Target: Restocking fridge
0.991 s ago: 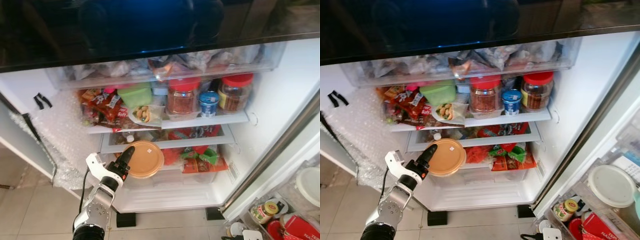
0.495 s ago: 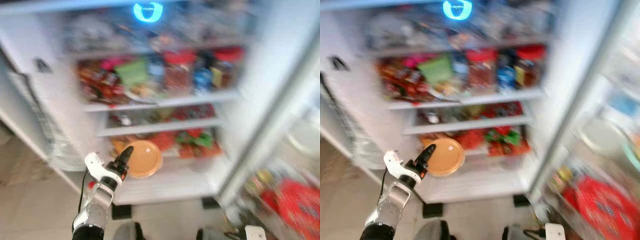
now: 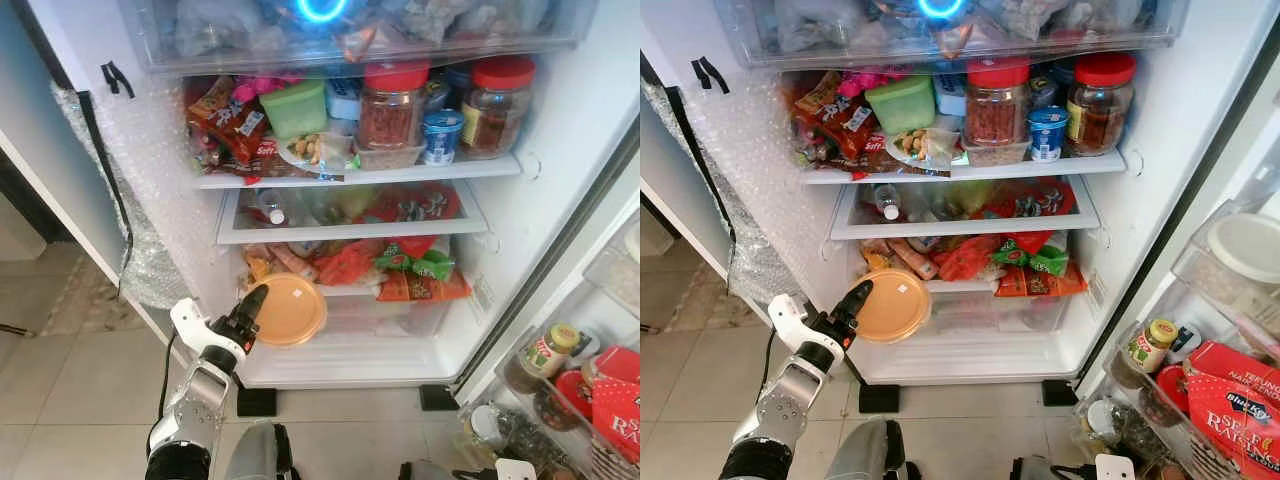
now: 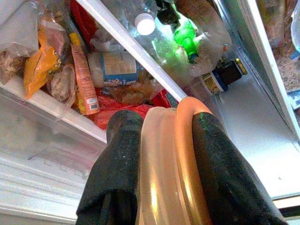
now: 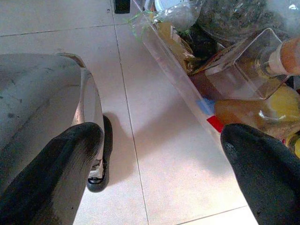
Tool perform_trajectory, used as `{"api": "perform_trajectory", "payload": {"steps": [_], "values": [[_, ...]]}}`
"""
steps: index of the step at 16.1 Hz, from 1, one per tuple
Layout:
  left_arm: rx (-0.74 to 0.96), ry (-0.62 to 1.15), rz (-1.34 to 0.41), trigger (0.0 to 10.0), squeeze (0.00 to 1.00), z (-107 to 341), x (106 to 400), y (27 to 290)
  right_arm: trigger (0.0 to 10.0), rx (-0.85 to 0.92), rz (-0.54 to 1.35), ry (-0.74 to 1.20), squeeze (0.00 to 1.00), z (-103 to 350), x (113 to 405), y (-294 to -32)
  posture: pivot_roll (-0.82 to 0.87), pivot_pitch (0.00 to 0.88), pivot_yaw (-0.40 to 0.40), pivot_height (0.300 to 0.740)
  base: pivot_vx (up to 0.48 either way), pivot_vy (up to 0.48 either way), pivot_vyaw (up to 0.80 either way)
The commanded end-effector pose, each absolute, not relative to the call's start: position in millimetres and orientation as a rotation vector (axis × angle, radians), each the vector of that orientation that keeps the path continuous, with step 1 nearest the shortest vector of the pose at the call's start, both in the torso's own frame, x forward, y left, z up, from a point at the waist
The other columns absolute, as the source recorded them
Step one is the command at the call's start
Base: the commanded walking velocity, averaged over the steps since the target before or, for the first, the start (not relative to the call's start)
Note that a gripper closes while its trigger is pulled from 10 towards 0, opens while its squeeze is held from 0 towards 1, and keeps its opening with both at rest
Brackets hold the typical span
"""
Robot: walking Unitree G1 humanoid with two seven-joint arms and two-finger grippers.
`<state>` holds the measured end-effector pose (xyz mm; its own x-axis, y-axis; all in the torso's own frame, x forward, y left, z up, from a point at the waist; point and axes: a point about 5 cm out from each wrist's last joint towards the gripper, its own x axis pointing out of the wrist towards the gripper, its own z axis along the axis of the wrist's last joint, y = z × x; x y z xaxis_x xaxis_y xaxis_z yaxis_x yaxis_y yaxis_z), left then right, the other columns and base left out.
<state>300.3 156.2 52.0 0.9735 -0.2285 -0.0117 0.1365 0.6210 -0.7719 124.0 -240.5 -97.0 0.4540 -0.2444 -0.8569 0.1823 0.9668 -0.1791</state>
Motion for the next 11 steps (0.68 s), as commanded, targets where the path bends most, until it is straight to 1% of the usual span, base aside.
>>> {"api": "perform_trajectory", "payload": {"steps": [1,2,4,6,11], "values": [[-0.889,0.098,-0.218,10.0,0.00,55.7,302.5,155.5,10.0,-0.040,-0.241,1.078,0.00,-100.1,122.1,-230.1,-0.04,0.068,0.087,0.638,0.000,0.000,0.00],[-0.888,0.098,-0.223,10.0,0.00,55.8,302.5,155.3,10.0,-0.038,-0.244,1.077,0.00,-100.1,122.2,-230.0,-0.04,0.068,0.089,0.638,0.000,0.000,0.00],[-0.885,0.099,-0.228,10.0,0.00,55.8,302.5,155.1,10.0,-0.026,-0.251,1.076,0.00,-100.2,121.9,-229.9,-0.04,0.067,0.087,0.638,0.242,0.000,0.00],[-0.881,0.100,-0.229,10.0,0.00,55.9,302.6,155.1,10.0,-0.030,-0.236,1.080,0.00,-99.8,122.7,-231.0,-0.04,0.067,0.088,0.638,0.246,0.000,-0.76],[-0.880,0.099,-0.239,10.0,0.00,56.9,303.4,153.3,10.0,-0.026,-0.239,1.073,0.00,-99.5,123.7,-230.5,-0.03,0.065,0.090,0.638,0.245,0.000,0.00]]}}
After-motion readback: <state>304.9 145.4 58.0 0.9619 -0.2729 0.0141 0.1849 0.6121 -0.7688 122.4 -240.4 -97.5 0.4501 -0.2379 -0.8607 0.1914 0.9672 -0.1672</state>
